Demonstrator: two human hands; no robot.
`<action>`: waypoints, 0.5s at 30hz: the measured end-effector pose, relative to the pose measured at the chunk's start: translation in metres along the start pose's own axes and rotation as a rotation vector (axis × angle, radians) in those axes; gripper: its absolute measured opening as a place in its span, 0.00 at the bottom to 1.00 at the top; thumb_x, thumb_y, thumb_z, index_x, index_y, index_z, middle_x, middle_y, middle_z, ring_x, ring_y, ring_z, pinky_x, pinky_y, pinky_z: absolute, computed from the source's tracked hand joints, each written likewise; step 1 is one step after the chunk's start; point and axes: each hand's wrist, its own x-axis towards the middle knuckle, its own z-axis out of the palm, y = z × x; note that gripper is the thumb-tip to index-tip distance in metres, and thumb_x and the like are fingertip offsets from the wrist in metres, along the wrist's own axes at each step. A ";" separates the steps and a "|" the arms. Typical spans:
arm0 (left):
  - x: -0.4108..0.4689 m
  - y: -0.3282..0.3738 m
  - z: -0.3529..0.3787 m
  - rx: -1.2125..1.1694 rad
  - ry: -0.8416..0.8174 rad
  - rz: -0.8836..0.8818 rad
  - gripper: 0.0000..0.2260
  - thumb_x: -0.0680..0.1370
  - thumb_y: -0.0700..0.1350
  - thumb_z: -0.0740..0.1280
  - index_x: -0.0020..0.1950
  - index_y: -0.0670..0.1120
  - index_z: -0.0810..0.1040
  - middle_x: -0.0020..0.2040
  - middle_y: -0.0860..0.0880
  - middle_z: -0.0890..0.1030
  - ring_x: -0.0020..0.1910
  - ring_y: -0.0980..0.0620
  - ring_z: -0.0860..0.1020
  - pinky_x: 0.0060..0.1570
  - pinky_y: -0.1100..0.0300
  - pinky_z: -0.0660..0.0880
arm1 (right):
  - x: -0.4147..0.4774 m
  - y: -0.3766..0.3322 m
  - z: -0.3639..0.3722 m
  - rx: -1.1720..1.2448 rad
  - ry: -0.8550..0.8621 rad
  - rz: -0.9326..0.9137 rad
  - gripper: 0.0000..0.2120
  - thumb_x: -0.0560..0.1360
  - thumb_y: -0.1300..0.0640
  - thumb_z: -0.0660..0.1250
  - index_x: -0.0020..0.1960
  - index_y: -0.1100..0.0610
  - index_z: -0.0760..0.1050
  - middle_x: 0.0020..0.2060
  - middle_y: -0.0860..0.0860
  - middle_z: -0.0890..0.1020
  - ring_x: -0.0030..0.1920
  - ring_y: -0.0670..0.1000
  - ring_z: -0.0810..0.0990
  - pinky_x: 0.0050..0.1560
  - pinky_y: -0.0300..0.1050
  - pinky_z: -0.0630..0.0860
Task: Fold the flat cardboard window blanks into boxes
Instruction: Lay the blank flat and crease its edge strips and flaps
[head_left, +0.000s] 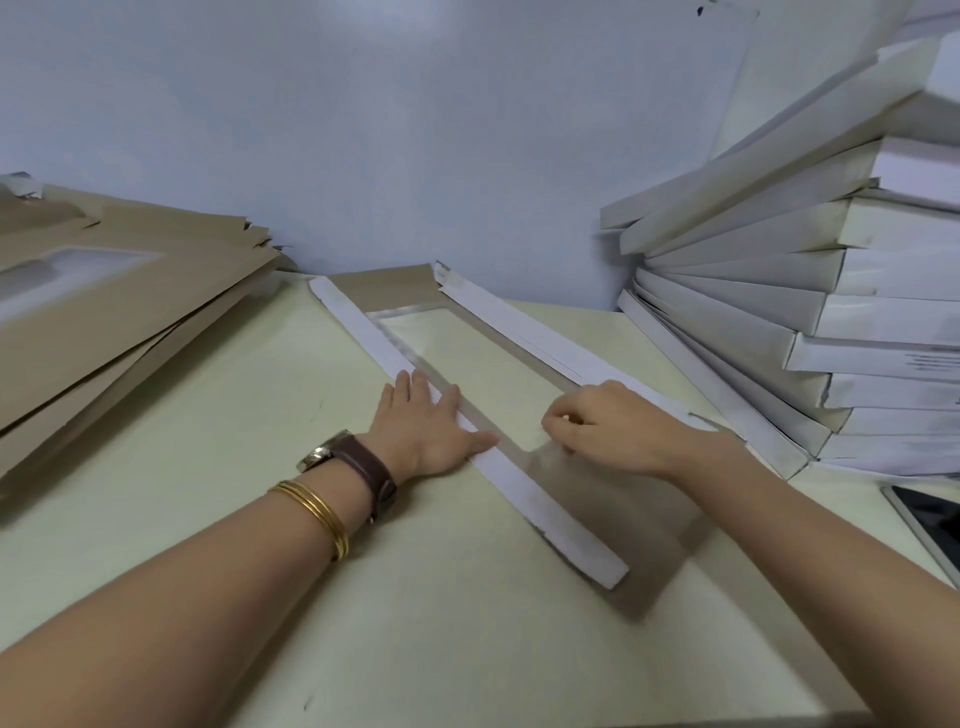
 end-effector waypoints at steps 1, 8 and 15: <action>0.002 -0.005 -0.003 0.010 -0.022 0.027 0.40 0.73 0.73 0.53 0.79 0.55 0.50 0.79 0.42 0.44 0.78 0.43 0.41 0.74 0.45 0.41 | 0.004 0.006 0.002 0.006 -0.009 0.003 0.13 0.77 0.50 0.59 0.53 0.52 0.79 0.42 0.45 0.81 0.48 0.51 0.77 0.53 0.47 0.75; 0.015 -0.043 -0.030 0.037 -0.171 0.178 0.34 0.76 0.68 0.57 0.79 0.57 0.51 0.79 0.53 0.46 0.78 0.52 0.41 0.72 0.38 0.35 | 0.010 0.024 0.023 -0.036 -0.066 -0.087 0.28 0.77 0.42 0.63 0.75 0.50 0.64 0.74 0.47 0.66 0.74 0.46 0.60 0.72 0.43 0.59; 0.016 -0.059 -0.036 -0.036 -0.010 0.200 0.23 0.80 0.57 0.61 0.75 0.56 0.65 0.77 0.54 0.59 0.78 0.50 0.49 0.71 0.38 0.44 | 0.002 0.011 0.044 -0.084 -0.123 -0.003 0.30 0.79 0.34 0.47 0.78 0.43 0.48 0.78 0.48 0.51 0.77 0.46 0.48 0.76 0.48 0.49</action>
